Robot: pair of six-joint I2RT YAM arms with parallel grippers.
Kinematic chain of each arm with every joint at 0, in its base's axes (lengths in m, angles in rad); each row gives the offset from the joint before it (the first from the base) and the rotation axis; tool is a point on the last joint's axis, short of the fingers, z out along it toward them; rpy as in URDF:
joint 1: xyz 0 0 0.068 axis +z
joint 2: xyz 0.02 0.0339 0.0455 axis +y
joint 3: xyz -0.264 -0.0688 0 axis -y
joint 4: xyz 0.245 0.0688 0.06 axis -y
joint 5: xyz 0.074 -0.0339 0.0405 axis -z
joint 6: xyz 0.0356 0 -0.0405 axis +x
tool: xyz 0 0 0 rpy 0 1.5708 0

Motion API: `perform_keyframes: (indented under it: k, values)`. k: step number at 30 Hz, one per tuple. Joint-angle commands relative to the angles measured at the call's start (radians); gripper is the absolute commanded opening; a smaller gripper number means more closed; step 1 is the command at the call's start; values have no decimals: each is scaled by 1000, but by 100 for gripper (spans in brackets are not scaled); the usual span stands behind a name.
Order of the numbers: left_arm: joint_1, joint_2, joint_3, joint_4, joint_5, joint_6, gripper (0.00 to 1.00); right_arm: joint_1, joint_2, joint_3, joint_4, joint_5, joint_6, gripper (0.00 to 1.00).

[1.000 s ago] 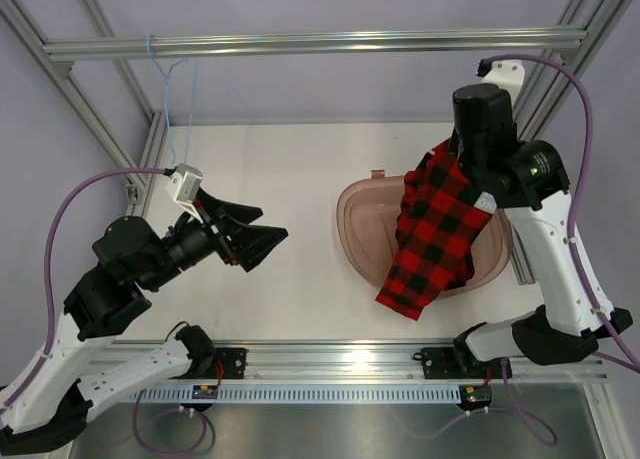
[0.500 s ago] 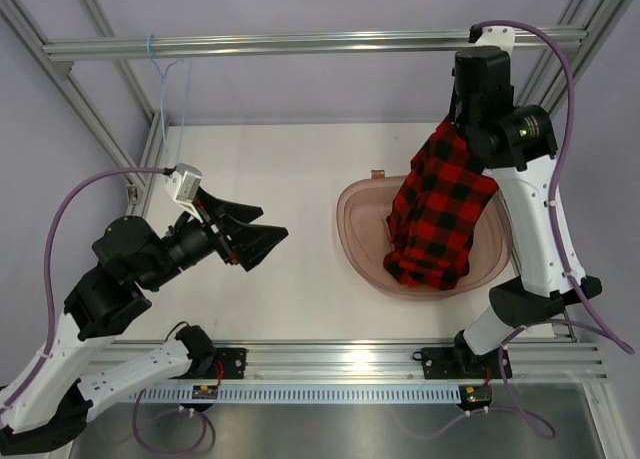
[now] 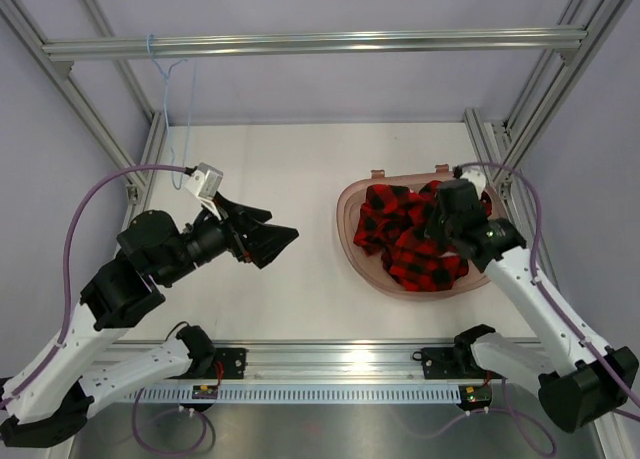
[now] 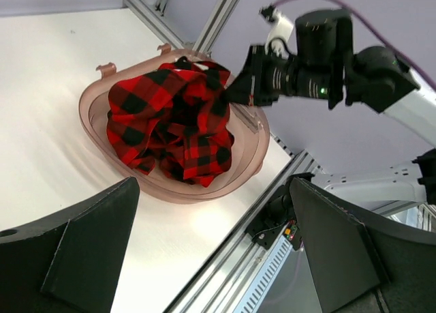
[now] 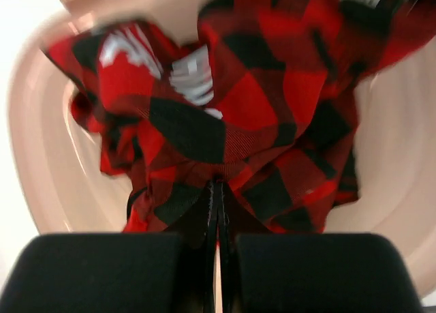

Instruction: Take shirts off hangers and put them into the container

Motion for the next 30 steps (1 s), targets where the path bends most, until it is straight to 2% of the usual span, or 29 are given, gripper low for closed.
perform_keyframes:
  k: [1, 5, 7, 8, 12, 13, 14, 15, 17, 22, 28, 30]
  values:
    - [-13, 12, -26, 45, -28, -20, 99, 3, -13, -196, 237, -181, 159, 0]
    - [-43, 26, -29, 41, -61, -32, 99, 8, 45, -327, 369, -303, 213, 0]
    - [-67, 29, -24, 35, -93, -37, 99, 14, 64, -331, 382, -308, 210, 6]
    - [-78, 30, -23, 32, -120, -37, 99, 16, 56, -326, 373, -291, 201, 22]
    - [-145, 52, -12, -32, -232, -19, 99, 28, -42, -256, 244, -127, 118, 45]
    - [-156, 58, -12, -48, -264, -14, 99, 33, -95, -217, 221, -101, 104, 56]
    - [-183, 76, -20, -65, -335, -8, 99, 42, -122, -194, 195, -68, 90, 68]
    - [-197, 86, -26, -83, -374, -5, 99, 45, -143, -168, 145, -45, 64, 98]
    - [-225, 124, -62, -94, -487, -8, 99, 48, -197, -104, 106, -2, 41, 99]
    - [-237, 230, -136, -86, -598, -23, 99, 60, -281, -21, 29, -28, -11, 99]
    - [-225, 382, -152, -31, -557, -34, 99, 89, -341, -10, 58, -269, -72, 99]
    - [-176, 409, -156, -21, -508, -54, 99, 102, -337, -16, 72, -341, -82, 99]
